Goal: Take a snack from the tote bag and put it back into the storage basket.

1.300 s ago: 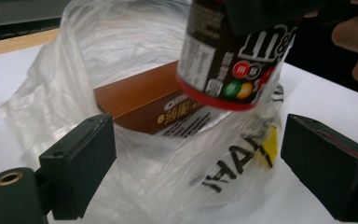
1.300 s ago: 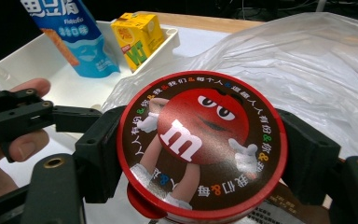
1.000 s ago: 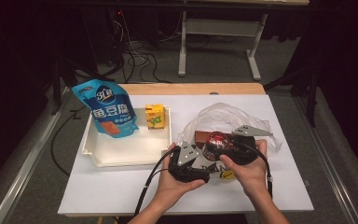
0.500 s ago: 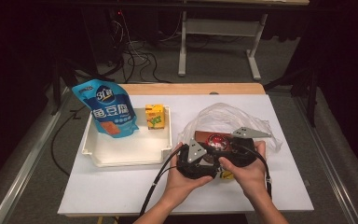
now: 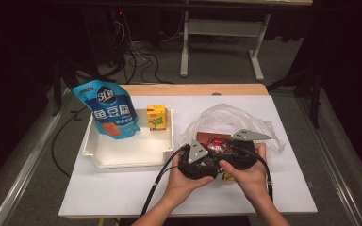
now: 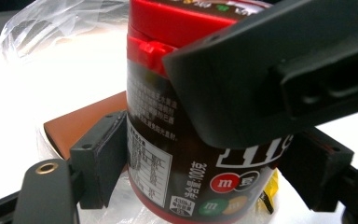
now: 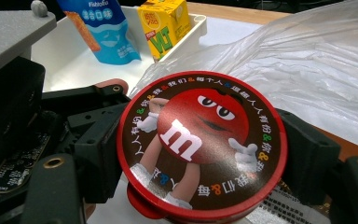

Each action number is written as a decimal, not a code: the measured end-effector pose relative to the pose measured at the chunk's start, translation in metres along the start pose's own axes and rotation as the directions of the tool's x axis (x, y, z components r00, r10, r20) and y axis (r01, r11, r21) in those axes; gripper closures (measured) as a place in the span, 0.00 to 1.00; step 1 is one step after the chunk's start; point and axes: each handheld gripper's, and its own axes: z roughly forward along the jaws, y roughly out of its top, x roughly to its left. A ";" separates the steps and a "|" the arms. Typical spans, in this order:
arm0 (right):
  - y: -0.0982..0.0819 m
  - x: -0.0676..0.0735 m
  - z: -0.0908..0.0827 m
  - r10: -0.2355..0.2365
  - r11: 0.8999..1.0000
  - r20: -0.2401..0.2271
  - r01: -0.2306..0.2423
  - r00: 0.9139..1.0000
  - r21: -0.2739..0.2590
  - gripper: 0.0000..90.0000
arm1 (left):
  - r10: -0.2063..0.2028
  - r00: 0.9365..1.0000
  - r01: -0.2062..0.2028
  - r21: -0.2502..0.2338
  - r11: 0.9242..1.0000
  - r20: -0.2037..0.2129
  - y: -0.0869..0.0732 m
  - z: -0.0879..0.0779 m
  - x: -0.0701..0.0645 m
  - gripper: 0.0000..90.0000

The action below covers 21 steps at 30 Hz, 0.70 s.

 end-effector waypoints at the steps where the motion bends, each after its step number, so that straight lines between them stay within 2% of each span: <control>1: 0.000 0.000 0.000 -0.001 1.000 0.000 0.001 1.000 0.002 0.29 | 0.001 1.000 -0.001 0.000 1.000 0.004 0.000 0.000 0.000 0.25; 10: 0.000 0.001 0.000 -0.008 1.000 -0.020 0.008 1.000 0.009 0.29 | 0.000 1.000 0.000 -0.002 1.000 0.028 0.000 0.001 0.003 0.25; 13: 0.000 0.001 0.000 -0.011 1.000 -0.022 0.011 1.000 0.007 0.29 | 0.030 0.999 -0.030 -0.005 1.000 0.018 0.000 0.000 0.002 0.26; 16: 0.000 0.001 -0.001 -0.027 1.000 -0.033 0.027 0.999 0.000 0.29 | 0.038 0.999 -0.038 -0.014 0.999 0.007 0.000 -0.002 0.000 0.27; 21: 0.001 0.004 -0.001 -0.040 0.999 -0.039 0.039 0.998 -0.027 0.27 | 0.008 1.000 -0.007 -0.035 0.999 0.018 0.000 -0.006 0.004 0.28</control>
